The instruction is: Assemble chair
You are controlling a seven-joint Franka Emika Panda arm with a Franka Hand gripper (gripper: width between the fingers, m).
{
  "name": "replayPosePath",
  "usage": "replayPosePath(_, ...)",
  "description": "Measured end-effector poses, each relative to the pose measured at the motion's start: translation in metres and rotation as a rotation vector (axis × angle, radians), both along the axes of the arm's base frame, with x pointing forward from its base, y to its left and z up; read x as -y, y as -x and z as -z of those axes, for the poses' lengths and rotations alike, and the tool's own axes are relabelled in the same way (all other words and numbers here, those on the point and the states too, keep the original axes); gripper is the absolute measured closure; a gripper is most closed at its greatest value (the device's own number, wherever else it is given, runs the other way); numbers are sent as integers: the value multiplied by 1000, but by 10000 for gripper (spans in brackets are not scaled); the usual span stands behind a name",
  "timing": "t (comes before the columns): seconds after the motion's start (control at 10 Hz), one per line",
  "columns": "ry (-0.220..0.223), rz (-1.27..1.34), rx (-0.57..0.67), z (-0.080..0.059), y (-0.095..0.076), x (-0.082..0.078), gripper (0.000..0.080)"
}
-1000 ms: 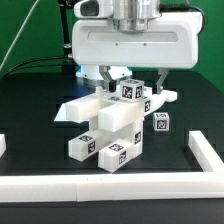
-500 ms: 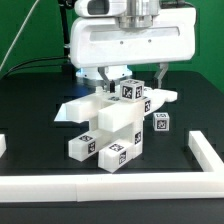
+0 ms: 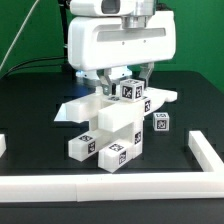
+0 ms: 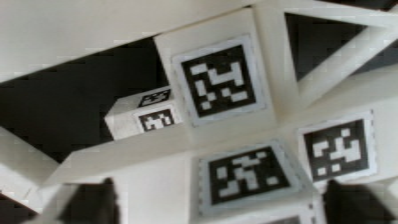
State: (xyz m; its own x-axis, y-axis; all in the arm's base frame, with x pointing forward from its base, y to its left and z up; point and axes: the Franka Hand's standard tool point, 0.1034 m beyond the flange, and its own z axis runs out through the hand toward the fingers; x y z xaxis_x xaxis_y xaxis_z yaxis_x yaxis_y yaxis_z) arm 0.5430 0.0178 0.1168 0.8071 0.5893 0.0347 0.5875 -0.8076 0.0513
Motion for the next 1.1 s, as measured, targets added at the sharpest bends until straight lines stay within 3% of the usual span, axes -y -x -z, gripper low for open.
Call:
replayPosePath(0.1,0,2,-1,0,0,0,411)
replayPosePath(0.2,-5,76,0,1,0,0,411)
replayPosePath(0.3,-11,174,2,1,0,0,515)
replayPosePath(1.1,-50,725,10,2,1,-2,515)
